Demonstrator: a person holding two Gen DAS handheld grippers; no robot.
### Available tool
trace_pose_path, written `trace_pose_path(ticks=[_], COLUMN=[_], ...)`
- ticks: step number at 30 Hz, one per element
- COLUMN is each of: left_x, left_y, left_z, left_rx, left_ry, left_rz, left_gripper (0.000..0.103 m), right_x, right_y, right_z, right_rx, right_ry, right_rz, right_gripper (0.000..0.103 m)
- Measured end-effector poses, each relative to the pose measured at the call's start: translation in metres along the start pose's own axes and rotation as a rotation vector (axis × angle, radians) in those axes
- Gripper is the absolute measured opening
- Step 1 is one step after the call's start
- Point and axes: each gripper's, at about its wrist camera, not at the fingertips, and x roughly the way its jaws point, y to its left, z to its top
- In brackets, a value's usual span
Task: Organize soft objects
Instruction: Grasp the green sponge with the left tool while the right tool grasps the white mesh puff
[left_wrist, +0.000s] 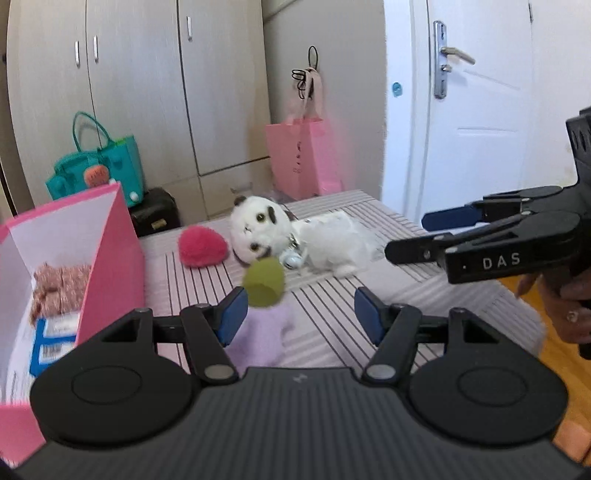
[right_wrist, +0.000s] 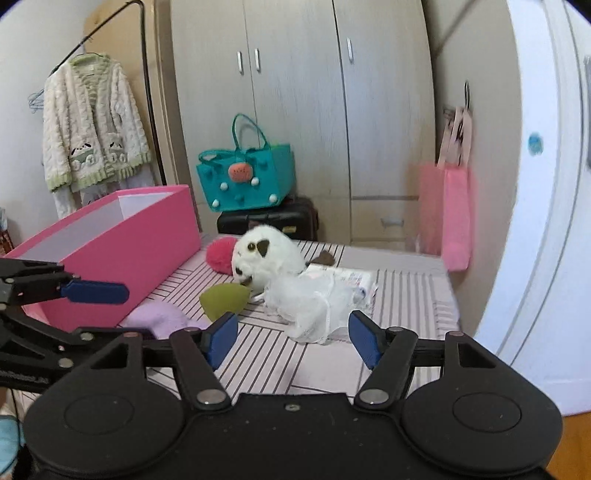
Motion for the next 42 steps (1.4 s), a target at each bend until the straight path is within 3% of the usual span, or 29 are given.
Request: trace_pose_path(ticks=[6, 11, 18, 24, 29, 37, 42], left_x=[0.031, 0.061, 0.089, 0.102, 0.109, 0.111, 0.107], left_y=[-0.007, -0.002, 0.005, 0.018, 0.024, 0.027, 0.028], left_z=[0.013, 0.021, 0.015, 0.012, 0.006, 0.003, 0.002], left_rx=[0.076, 0.031, 0.009, -0.085, -0.153, -0.184, -0.186], left_ry=[-0.011, 0.027, 0.064, 0.121, 0.136, 0.128, 0.1], left_rz=[0.08, 0.072, 0.153, 0.093, 0.088, 0.073, 0.067], left_gripper=[0.063, 0.062, 0.059, 0.052, 0.042, 0.039, 0.037], right_x=[0.03, 0.05, 0.079, 0.097, 0.104, 0.097, 0.09], right_y=[-0.012, -0.023, -0.027, -0.026, -0.029, -0.024, -0.016], right_z=[0.005, 0.01, 0.013, 0.012, 0.004, -0.001, -0.003], right_rx=[0.021, 0.092, 0.12, 0.14, 0.2, 0.185, 0.129], right_ry=[0.005, -0.001, 0.03, 0.065, 0.106, 0.071, 0.049], right_rz=[0.001, 0.001, -0.013, -0.063, -0.01, -0.005, -0.033], right_gripper=[0.071, 0.072, 0.074, 0.085, 0.086, 0.085, 0.05])
